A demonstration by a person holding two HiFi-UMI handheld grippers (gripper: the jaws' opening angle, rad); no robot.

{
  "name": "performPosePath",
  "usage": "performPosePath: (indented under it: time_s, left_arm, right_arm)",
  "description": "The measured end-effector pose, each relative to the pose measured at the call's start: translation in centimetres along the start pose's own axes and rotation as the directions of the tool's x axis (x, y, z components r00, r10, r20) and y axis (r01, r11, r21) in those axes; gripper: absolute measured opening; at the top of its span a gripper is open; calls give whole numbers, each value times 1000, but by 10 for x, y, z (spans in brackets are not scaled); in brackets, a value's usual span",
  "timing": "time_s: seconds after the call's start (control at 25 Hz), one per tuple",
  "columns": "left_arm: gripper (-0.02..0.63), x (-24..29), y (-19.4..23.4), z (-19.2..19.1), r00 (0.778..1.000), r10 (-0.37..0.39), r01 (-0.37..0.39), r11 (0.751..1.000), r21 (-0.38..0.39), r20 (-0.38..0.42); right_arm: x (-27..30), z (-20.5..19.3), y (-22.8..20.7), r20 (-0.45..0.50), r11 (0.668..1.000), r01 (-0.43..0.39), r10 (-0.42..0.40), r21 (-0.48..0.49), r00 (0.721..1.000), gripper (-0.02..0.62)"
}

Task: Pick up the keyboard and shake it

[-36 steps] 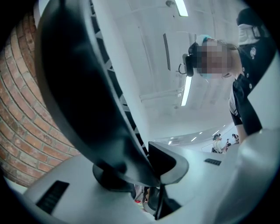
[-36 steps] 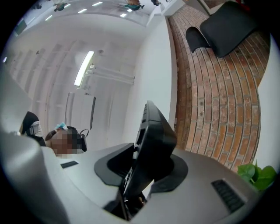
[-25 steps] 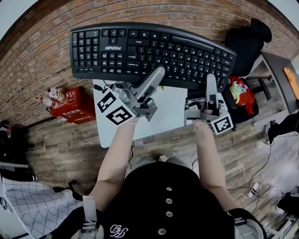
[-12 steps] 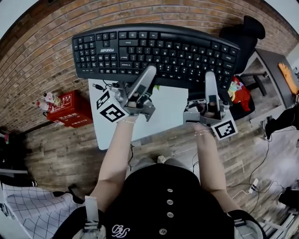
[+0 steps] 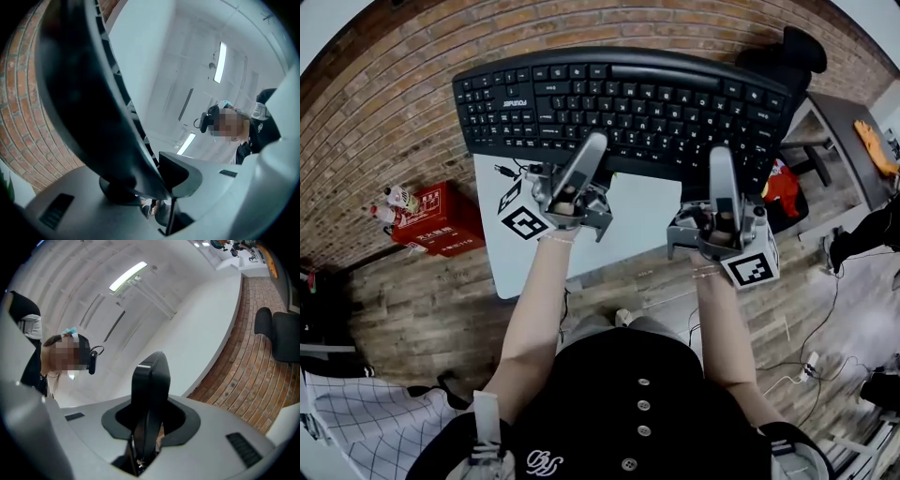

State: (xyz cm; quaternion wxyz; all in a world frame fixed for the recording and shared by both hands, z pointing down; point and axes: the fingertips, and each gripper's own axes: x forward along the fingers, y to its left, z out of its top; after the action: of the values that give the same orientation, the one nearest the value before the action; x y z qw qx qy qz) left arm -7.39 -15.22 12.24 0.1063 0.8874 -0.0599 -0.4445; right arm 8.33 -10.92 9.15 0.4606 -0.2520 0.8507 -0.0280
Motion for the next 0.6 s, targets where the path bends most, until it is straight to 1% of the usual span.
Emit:
performPosePath:
  time_s: [0.2, 0.36, 0.6]
  left_arm:
    - [130, -4, -6, 0, 999, -40, 40, 999, -18, 32]
    - [130, -10, -10, 1, 995, -63, 67, 996, -51, 71]
    - [130, -16, -6, -3, 990, -78, 89, 991, -100, 116]
  right_arm:
    - [0, 0, 14, -6, 999, -32, 31, -33, 999, 110]
    - [1, -2, 24, -26, 997, -51, 49, -59, 998, 110]
    - [4, -4, 32, -40, 993, -80, 77, -83, 996, 112]
